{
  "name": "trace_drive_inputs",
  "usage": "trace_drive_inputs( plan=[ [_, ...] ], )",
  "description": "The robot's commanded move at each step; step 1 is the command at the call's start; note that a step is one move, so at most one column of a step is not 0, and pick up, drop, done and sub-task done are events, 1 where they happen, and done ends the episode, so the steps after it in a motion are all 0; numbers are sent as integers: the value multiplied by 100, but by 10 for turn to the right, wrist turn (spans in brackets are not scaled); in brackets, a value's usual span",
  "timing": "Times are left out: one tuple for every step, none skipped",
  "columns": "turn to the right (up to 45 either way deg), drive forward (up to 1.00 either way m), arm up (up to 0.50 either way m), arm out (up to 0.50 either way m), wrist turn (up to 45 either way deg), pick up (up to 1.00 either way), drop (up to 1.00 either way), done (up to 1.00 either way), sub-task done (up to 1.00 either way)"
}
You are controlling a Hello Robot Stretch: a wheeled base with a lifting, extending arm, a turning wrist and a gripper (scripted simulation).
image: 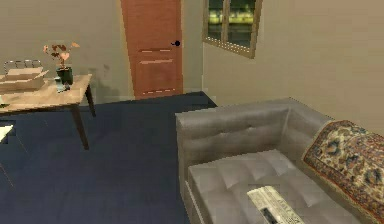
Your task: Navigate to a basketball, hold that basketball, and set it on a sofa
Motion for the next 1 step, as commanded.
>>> trace_drive_inputs(
  plan=[
    [0,0,-32,0,0,0,0,0,0]
  ],
)
